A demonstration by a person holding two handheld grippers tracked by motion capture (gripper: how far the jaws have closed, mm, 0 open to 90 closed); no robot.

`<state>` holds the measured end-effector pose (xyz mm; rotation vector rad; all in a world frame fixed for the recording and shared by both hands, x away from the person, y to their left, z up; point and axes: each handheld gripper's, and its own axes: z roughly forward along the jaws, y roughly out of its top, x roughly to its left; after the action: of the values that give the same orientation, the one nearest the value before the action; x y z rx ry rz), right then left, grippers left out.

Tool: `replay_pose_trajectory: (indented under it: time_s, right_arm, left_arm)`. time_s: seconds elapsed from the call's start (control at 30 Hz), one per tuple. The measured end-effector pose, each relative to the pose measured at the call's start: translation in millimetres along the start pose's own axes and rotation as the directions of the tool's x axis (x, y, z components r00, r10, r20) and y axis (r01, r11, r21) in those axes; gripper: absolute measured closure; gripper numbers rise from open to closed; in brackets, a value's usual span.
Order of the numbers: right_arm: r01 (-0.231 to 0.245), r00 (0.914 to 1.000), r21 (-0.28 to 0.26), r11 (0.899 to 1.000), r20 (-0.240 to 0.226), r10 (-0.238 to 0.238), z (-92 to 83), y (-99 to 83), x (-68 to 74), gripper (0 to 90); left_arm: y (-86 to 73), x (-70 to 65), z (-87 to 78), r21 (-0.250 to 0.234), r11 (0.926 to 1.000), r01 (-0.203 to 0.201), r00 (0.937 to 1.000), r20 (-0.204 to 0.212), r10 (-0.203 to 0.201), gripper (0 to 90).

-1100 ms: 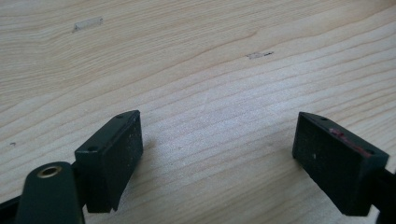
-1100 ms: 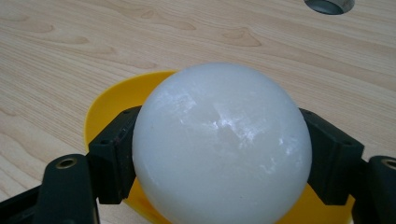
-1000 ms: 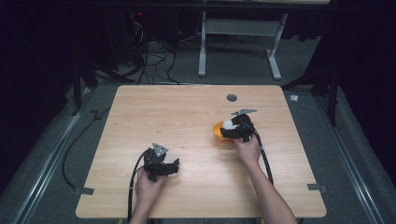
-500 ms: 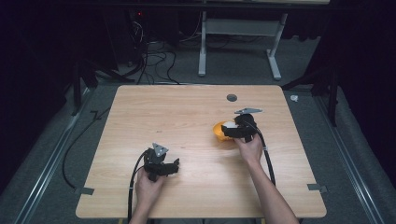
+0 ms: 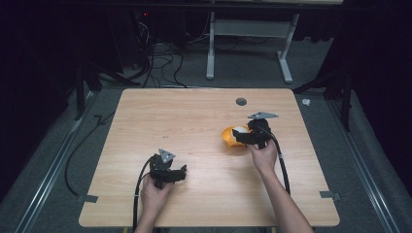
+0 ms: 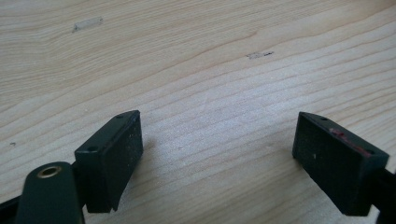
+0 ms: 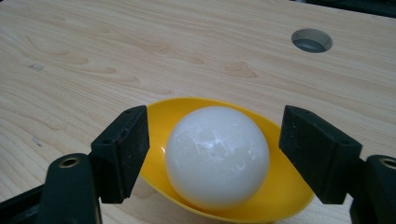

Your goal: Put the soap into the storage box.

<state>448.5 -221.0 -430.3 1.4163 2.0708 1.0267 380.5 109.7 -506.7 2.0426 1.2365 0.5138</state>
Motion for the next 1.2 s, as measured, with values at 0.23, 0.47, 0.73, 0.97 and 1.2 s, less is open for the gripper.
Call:
replay_pose_trajectory:
  time_s: [0.23,0.47,0.73,0.97,1.2]
  right_arm:
    - [-0.004,1.0000,-0.015,1.000,-0.004,0.003,-7.6,-3.8,-2.5,26.4]
    - [-0.006,0.9999,-0.033,0.999,-0.010,0.006,-16.3,-7.7,-6.6,26.7]
    - [-0.004,0.9999,-0.037,0.999,-0.010,0.004,-23.2,-10.5,-8.9,26.8]
    - [0.005,0.9999,-0.056,0.998,-0.008,-0.006,-32.9,-10.7,-8.8,26.9]
    - [0.006,0.9999,-0.062,0.998,-0.009,-0.007,-39.4,-13.3,-11.0,27.0]
  left_arm:
    - [0.0,0.0,0.0,0.000,1.0000,0.000,1.0000,0.000,0.000,16.5]
    - [0.0,0.0,0.0,0.000,1.0000,0.000,1.0000,0.000,0.000,16.5]
    - [0.0,-0.1,0.0,0.000,1.0000,0.001,1.0000,0.000,-0.001,16.5]
    - [0.0,-0.1,0.1,0.000,1.0000,0.001,1.0000,0.000,-0.001,16.5]
    - [0.0,-0.1,0.1,0.000,1.0000,0.001,1.0000,0.000,-0.001,16.5]
